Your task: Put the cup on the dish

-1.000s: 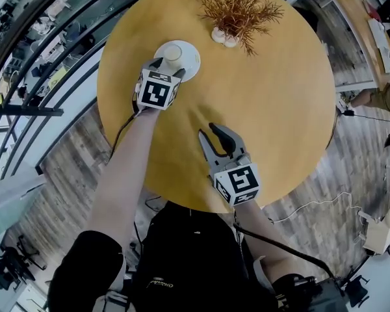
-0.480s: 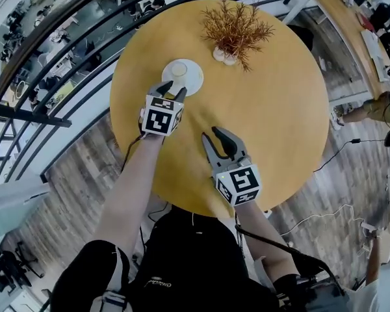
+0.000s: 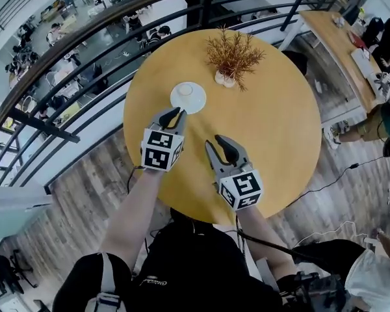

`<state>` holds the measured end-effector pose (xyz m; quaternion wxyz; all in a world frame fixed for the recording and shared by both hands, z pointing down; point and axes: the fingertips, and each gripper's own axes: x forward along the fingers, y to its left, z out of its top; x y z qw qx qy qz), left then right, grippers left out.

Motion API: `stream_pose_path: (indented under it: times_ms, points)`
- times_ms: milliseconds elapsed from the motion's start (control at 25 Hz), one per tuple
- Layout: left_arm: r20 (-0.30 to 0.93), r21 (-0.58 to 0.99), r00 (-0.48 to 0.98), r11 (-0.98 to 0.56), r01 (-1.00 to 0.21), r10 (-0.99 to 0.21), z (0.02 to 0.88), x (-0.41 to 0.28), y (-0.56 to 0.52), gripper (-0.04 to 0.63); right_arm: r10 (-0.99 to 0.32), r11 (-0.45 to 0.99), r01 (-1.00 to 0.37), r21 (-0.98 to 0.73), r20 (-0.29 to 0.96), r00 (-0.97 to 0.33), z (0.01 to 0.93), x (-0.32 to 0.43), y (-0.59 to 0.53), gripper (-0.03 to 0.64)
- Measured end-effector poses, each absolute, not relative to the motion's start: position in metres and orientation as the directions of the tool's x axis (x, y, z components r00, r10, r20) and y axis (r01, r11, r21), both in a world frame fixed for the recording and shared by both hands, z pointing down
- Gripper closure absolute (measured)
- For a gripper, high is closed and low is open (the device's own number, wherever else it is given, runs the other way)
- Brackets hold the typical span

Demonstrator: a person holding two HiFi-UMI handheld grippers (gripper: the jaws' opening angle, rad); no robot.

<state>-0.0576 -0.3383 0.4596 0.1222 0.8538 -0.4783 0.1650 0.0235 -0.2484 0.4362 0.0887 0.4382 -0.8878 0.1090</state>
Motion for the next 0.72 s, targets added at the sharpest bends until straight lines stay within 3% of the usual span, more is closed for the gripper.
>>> stream_pose_path:
  times_ms: [320, 720]
  points:
    - [0.293, 0.033, 0.499, -0.513, -0.858, -0.816, 0.408, -0.054, -0.285, 0.584, -0.763, 0.611, -0.786, -0.099, 0.192, -0.617, 0.401, 0.028, -0.226, 0.508]
    - [0.223, 0.005, 0.52, -0.533, -0.846, -0.825, 0.368, -0.053, -0.229, 0.589, -0.768, 0.624, -0.777, -0.087, 0.12, -0.63, 0.36, 0.024, -0.202, 0.508]
